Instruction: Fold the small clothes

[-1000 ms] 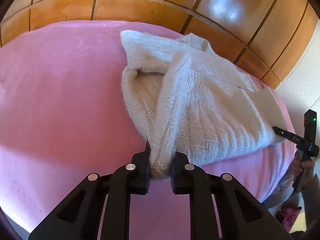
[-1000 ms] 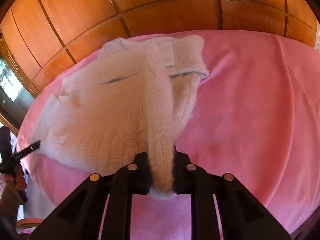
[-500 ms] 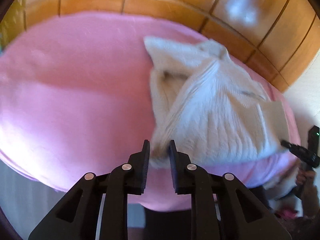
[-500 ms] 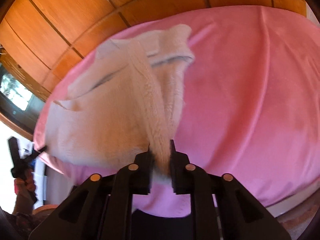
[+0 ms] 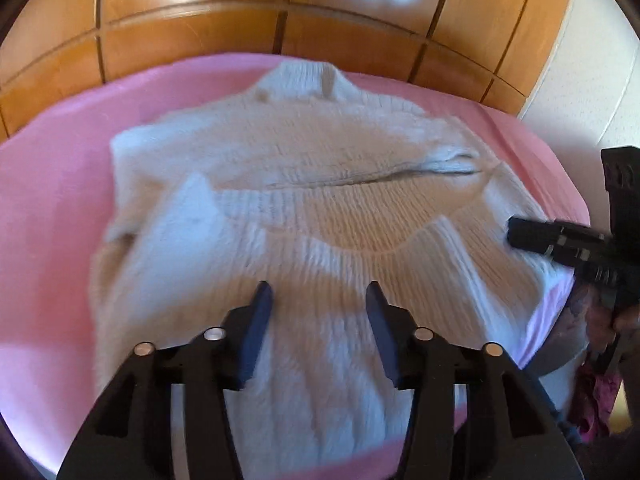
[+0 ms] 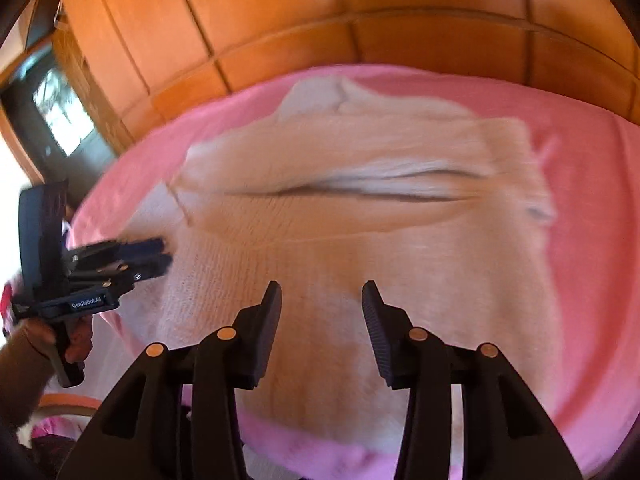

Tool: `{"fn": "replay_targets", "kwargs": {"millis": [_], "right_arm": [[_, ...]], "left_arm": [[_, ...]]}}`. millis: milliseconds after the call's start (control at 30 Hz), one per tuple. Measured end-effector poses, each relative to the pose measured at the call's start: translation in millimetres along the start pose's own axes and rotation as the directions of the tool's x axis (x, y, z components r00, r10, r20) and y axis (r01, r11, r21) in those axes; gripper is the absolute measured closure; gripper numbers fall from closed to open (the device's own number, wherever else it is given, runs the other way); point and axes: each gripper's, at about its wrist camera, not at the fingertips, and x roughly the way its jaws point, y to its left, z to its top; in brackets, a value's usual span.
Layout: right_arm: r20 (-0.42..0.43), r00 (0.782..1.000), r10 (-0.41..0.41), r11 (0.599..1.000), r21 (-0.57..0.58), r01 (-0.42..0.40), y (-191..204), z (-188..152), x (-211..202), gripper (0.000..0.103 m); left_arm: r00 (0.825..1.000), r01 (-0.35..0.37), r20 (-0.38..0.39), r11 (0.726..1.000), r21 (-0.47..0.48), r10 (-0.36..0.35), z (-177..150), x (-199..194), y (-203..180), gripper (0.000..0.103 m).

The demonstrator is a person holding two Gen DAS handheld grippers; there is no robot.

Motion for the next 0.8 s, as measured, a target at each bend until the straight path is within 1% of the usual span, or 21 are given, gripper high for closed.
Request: {"fn": "replay_targets", "kwargs": {"millis": [33, 67, 100, 133, 167, 200, 267, 333, 367, 433, 500, 567, 600, 633, 667, 700, 733, 800], "right_arm": [[-0.015, 1.000, -0.027, 0.999, -0.024, 0.026, 5, 0, 11, 0.060], [-0.022, 0.999, -0.046, 0.998, -0.044, 0.045, 8, -1, 18, 0.061], [-0.024, 0.998, -0.066, 0.995, -0.072, 0.064, 11, -3, 24, 0.067], [-0.018, 0.997, -0.076, 0.994, -0.086, 0.074, 14, -5, 24, 0.074], [-0.012, 0.998, -0.069, 0.993, -0.093, 0.068, 15, -6, 22, 0.092], [-0.005, 0.998, -0.063, 0.995, -0.084, 0.063, 13, -6, 17, 0.097], [0.032, 0.997, -0.068, 0.995, -0.073, 0.070, 13, -2, 6, 0.098], [0.073, 0.996, -0.052, 0.997, -0.057, 0.056, 13, 3, -8, 0.098], [0.093, 0.994, -0.056, 0.996, -0.056, 0.062, 12, 5, -13, 0.098], [0.126, 0.989, -0.077, 0.995, -0.048, 0.084, 10, 12, -16, 0.098], [0.136, 0.986, -0.095, 0.995, -0.012, 0.097, 3, 19, -7, 0.098], [0.117, 0.985, -0.126, 0.992, 0.000, 0.127, -3, 22, 12, 0.098], [0.095, 0.985, -0.142, 0.990, 0.002, 0.143, -4, 21, 22, 0.098], [0.055, 0.986, -0.156, 0.988, 0.013, 0.155, -8, 18, 38, 0.097], [0.052, 0.987, -0.155, 0.988, 0.024, 0.154, -11, 15, 45, 0.096], [0.070, 0.985, -0.154, 0.988, 0.027, 0.153, -12, 13, 46, 0.095], [0.078, 0.985, -0.156, 0.988, 0.029, 0.154, -13, 13, 44, 0.094], [0.075, 0.987, -0.142, 0.989, 0.045, 0.139, -16, 14, 41, 0.091]], "left_arm": [[1.000, 0.002, 0.003, 1.000, 0.007, -0.002, 1, 4, -2, 0.055], [1.000, -0.009, 0.007, 1.000, 0.022, 0.009, 0, 8, -3, 0.064], [1.000, -0.020, 0.011, 0.999, 0.031, 0.020, 0, 9, -4, 0.093], [0.999, -0.036, 0.020, 0.998, 0.042, 0.036, 0, 8, -4, 0.098], [0.999, -0.033, 0.040, 0.999, 0.036, 0.032, -1, 4, -3, 0.099], [0.997, -0.028, 0.068, 0.999, 0.023, 0.026, -3, -4, -2, 0.099], [0.992, -0.016, 0.122, 1.000, -0.004, 0.016, -2, -21, 3, 0.099], [0.984, 0.021, 0.180, 0.999, -0.041, -0.013, 3, -39, 8, 0.099], [0.977, 0.034, 0.213, 0.998, -0.060, -0.020, 7, -48, 11, 0.099], [0.969, 0.026, 0.246, 0.996, -0.082, -0.005, 16, -52, 14, 0.099], [0.966, 0.003, 0.257, 0.994, -0.110, 0.026, 27, -44, 18, 0.099], [0.969, -0.050, 0.235, 0.991, -0.123, 0.078, 35, -24, 21, 0.099], [0.975, -0.110, 0.180, 0.986, -0.126, 0.132, 37, -3, 23, 0.099], [0.981, -0.128, 0.127, 0.983, -0.130, 0.145, 36, 11, 27, 0.099], [0.987, -0.139, 0.064, 0.980, -0.144, 0.149, 34, 28, 31, 0.099], [0.986, -0.142, 0.059, 0.977, -0.159, 0.153, 29, 37, 34, 0.098], [0.984, -0.154, 0.072, 0.978, -0.144, 0.165, 28, 35, 31, 0.098], [0.980, -0.181, 0.061, 0.977, -0.114, 0.189, 30, 31, 24, 0.097]]}}
